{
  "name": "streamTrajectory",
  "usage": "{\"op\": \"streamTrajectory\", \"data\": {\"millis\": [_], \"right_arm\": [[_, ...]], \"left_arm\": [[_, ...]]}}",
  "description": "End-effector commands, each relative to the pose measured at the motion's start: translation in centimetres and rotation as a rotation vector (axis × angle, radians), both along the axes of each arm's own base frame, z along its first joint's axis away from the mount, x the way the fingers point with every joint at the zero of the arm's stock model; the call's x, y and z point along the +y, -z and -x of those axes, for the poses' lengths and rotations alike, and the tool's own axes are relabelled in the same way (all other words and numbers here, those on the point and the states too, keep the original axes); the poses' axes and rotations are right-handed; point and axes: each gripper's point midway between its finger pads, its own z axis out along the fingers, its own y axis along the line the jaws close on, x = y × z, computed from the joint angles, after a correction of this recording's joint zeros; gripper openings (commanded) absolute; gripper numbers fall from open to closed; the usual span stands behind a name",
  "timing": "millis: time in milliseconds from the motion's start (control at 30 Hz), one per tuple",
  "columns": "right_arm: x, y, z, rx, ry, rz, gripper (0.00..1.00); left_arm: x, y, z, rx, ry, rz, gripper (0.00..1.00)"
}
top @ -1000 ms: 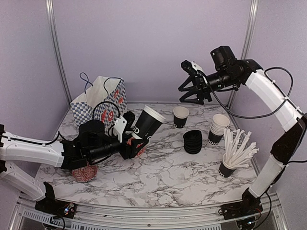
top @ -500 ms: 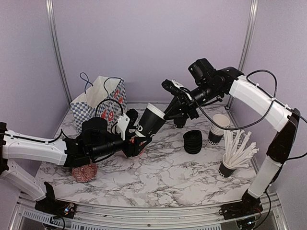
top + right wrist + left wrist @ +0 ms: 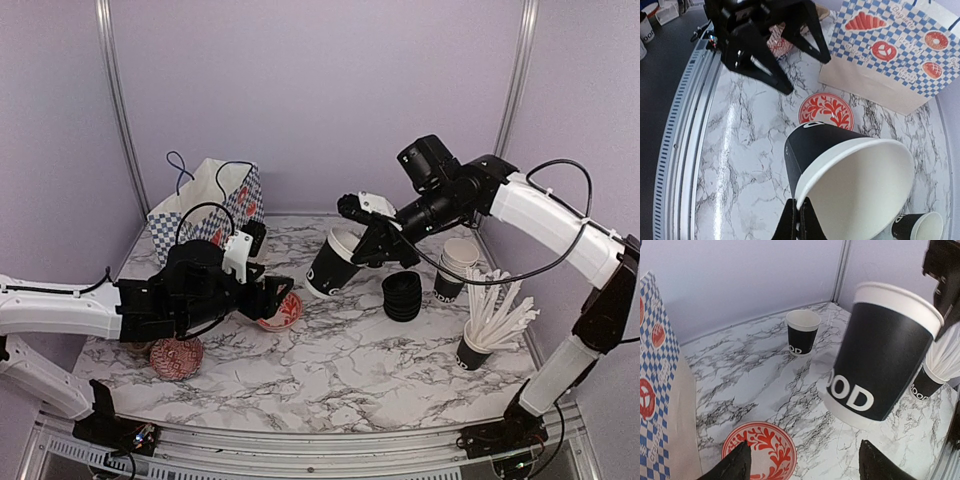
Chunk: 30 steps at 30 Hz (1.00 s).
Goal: Pack the takeout coffee
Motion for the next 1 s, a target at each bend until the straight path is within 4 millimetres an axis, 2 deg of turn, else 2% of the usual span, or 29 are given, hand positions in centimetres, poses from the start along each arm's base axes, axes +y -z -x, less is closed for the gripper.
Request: {"op": "streamTrajectory", "data": {"millis": [0,67,200,367,567,867,967], "right_arm": [[-0.8,2.9,0.4,-0.176,0.04,0.14,0.0],[-1.0,4.9,1.4,-0.199,0.026,0.204,0.0],[-1.2,8.6,4.1,-0.223,-0.035,0.314,0.0],[-0.7,11.6,6.1,-0.256,-0.086,0.388,0.0],[0.4,13.5,8.0,-0.241,-0.138,0.416,0.0],[1.8,15.9,9.1,-0.245,-0.177,0.486,0.0],[2.5,16.2,9.7,-0.241,-0.196,0.487,0.0]], "left_arm": [[4.6,2.7,0.4,0.186,-0.192,-0.113,0.7],[6.0,3.7,0.7,0.227,-0.238,-0.169,0.66],[7.8,3.8,0.9,0.248,-0.292,-0.237,0.61],[8.1,4.0,1.1,0.236,-0.279,-0.263,0.59],[8.1,4.2,1.0,0.235,-0.274,-0.277,0.58],[8.2,4.6,0.9,0.213,-0.269,-0.319,0.59],[8.1,4.6,0.9,0.207,-0.255,-0.335,0.6]]}}
